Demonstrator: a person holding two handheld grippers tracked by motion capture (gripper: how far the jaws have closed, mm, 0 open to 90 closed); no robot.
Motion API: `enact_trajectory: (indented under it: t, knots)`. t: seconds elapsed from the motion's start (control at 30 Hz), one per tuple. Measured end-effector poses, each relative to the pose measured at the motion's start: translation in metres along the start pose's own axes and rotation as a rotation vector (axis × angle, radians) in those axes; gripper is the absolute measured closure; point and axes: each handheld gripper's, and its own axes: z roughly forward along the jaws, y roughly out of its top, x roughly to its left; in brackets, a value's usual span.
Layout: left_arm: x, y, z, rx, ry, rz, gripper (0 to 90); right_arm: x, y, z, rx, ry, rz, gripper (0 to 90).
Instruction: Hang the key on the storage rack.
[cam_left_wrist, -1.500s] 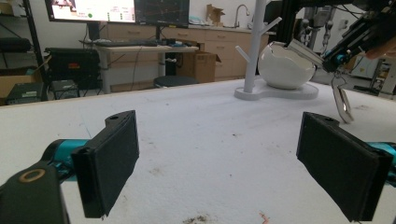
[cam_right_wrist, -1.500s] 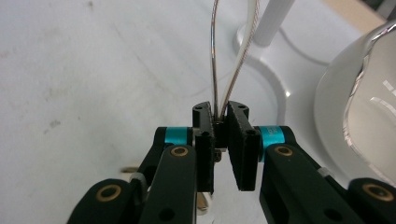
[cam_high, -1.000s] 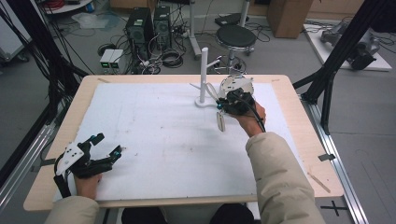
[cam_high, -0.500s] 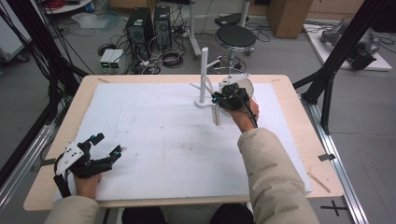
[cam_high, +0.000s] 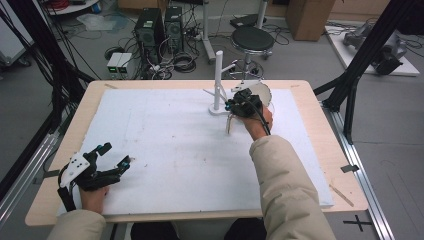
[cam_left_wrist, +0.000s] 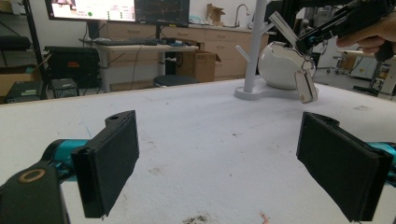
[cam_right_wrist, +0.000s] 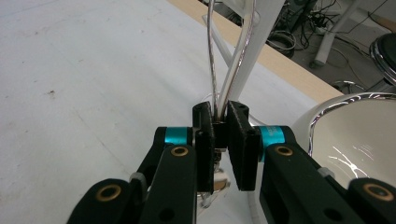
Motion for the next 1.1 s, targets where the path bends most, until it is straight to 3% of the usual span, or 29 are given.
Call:
enact_trajectory:
  t: [0.87, 1.03, 1.1]
  knots:
    - [0.001, 0.000, 0.000, -0.001, 0.000, -0.008, 13.4, -0.003, -0.006, 0.023, -0.001, -0.013, 0.062, 81.3]
    - [0.001, 0.000, 0.000, -0.001, 0.001, -0.008, 13.4, -0.005, -0.007, 0.025, -0.003, -0.003, 0.074, 79.3]
    - [0.000, 0.000, 0.000, -0.001, 0.000, -0.010, 13.4, -0.005, -0.007, 0.025, 0.002, 0.003, 0.083, 74.4]
